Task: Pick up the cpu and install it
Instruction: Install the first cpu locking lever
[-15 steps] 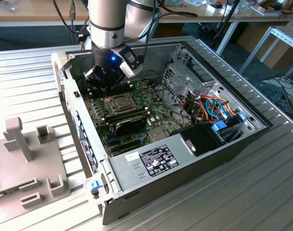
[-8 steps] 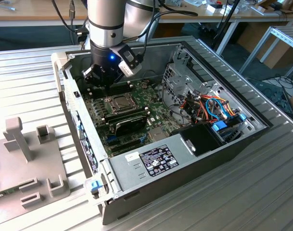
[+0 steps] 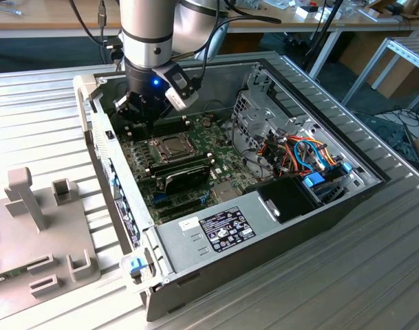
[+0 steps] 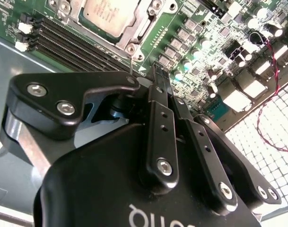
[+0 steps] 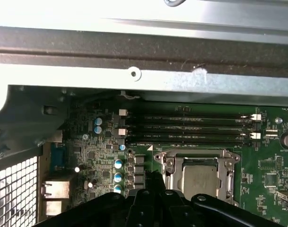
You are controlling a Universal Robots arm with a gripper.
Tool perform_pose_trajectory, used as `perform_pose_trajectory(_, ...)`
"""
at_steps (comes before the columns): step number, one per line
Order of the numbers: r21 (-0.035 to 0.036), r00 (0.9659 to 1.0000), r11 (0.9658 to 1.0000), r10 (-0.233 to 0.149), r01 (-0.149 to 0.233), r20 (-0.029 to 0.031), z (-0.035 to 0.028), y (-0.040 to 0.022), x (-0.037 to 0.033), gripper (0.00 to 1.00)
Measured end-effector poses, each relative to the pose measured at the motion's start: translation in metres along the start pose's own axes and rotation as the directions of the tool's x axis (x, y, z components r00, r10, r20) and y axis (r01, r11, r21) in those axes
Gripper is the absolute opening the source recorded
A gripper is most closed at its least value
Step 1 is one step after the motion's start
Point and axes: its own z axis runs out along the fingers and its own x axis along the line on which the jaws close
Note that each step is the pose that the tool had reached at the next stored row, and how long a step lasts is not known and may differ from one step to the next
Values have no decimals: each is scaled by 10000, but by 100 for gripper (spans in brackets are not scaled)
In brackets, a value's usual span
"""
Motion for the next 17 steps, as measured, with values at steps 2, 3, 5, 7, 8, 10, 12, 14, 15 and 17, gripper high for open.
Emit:
perform_pose_trajectory(2, -25, 10000, 10000, 54, -54, 2, 0, 14, 0, 11)
perform_pose_trajectory(3, -62, 10000, 10000, 73, -73, 5, 1, 20, -1, 11)
perform_pose_trajectory(5, -120, 9999, 9999, 105, -105, 9, 2, 30, 3, 11)
perform_pose_trajectory(7, -175, 9999, 9998, 124, -124, 12, 1, 38, 14, 11)
perform_pose_trajectory(8, -210, 9999, 9997, 133, -132, 13, 1, 43, 21, 11)
perform_pose_trajectory(10, -319, 9999, 9994, 151, -151, 16, 0, 55, 31, 11)
perform_pose_trajectory(12, -386, 9999, 9991, 168, -167, 20, 2, 63, 36, 11)
perform_pose_trajectory(14, -507, 9998, 9985, 204, -203, 24, 0, 69, 43, 11)
perform_pose_trajectory(15, -531, 9998, 9984, 214, -213, 25, 0, 70, 44, 11)
perform_pose_trajectory(17, -567, 9997, 9981, 229, -227, 27, 0, 70, 44, 11)
